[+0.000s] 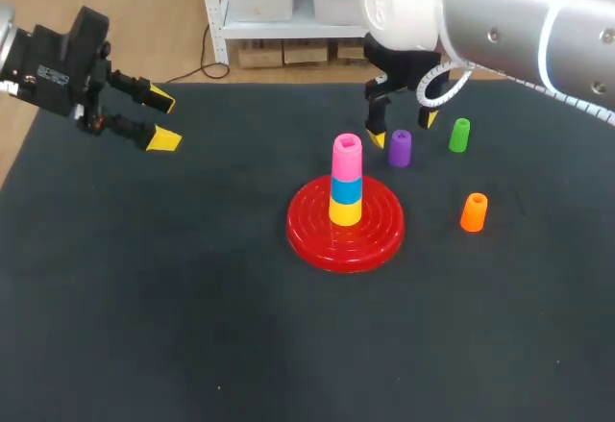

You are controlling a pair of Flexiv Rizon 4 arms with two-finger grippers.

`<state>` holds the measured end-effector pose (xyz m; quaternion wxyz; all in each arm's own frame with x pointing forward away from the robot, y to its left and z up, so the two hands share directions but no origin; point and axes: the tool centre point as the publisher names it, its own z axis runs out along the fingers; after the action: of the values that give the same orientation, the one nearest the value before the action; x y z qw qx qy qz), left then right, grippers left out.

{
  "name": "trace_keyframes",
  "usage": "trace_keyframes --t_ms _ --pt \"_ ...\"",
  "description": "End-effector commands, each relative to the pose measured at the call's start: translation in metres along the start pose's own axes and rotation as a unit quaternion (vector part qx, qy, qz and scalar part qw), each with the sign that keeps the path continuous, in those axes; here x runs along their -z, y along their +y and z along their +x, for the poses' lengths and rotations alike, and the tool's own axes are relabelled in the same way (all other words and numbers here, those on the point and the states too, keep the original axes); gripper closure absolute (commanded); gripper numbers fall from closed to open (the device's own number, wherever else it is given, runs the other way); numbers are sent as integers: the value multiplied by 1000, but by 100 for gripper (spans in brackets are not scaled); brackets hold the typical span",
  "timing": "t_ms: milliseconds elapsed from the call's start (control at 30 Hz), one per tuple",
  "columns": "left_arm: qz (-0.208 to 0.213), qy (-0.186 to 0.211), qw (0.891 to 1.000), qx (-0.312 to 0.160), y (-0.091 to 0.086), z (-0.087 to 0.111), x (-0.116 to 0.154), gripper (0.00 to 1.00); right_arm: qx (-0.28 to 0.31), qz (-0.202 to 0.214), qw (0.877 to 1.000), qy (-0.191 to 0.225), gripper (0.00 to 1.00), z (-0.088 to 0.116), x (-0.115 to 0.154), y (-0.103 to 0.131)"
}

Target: Pick up and stack the cylinders on the red base in this order: pink,purple,orange,green

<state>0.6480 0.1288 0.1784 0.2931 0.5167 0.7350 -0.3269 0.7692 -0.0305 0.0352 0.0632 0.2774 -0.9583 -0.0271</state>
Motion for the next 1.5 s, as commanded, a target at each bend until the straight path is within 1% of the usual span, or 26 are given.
trace_keyframes --t_ms 33,233,267,300,367,500,567,767,833,867,900,933,967,1000,1033,1067,1100,1200,1300,1367,1433,1467,1500 --pt "-1 -2 1000 -1 0 1 0 0 -1 1 1000 2 0 -5 0 -1" --pt "-1 -2 1000 -1 0 1 0 0 -10 14 1000 2 0 -3 1 -4" --pt "-1 -2 1000 -1 0 1 0 0 -11 15 1000 3 2 -3 1 -4" --pt "-1 -2 1000 -1 0 1 0 0 -11 16 1000 3 8 -3 1 -5" --pt "-1 -2 1000 -1 0 1 0 0 -12 17 1000 3 13 -2 0 -5" --pt "-1 -2 1000 -1 0 1 0 0 -14 20 1000 3 21 -1 -4 -5" --pt "-1 -2 1000 -1 0 1 0 0 -16 21 1000 3 23 0 -6 -5" --pt "-1 -2 1000 -1 0 1 0 0 -18 22 1000 4 22 1 -10 -4" --pt "-1 -2 1000 -1 0 1 0 0 -19 22 1000 5 24 1 -12 -4" --pt "-1 -2 1000 -1 0 1 0 0 -20 22 1000 5 32 1 -13 -4" --pt "-1 -2 1000 -1 0 1 0 0 -21 22 1000 5 47 1 -14 -4" --pt "-1 -2 1000 -1 0 1 0 0 -22 22 999 6 52 0 -14 -4" --pt "-1 -2 1000 -1 0 1 0 0 -23 21 999 6 54 0 -15 -4" --pt "-1 -2 1000 -1 0 1 0 0 -24 21 999 6 58 -1 -15 -4" --pt "-1 -2 1000 -1 0 1 0 0 -25 20 999 5 65 -1 -15 -5" --pt "-1 -2 1000 -1 0 1 0 0 -29 20 999 5 85 -1 -15 -5" --pt "-1 -2 1000 -1 0 1 0 0 -30 20 999 5 100 -1 -15 -5" --pt "-1 -2 1000 -1 0 1 0 0 -37 20 999 2 100 1 -7 -7" --pt "-1 -2 1000 -1 0 1 0 0 -43 26 999 -1 100 4 14 -6" --pt "-1 -2 1000 -1 0 1 0 0 -48 29 998 1 100 6 36 -4" --pt "-1 -2 1000 -1 0 1 0 0 -45 33 998 -2 100 9 65 1" --pt "-1 -2 1000 -1 0 1 0 0 -42 24 999 1 100 10 78 3" --pt "-1 -2 1000 -1 0 1 0 0 -39 24 999 9 100 10 90 6"
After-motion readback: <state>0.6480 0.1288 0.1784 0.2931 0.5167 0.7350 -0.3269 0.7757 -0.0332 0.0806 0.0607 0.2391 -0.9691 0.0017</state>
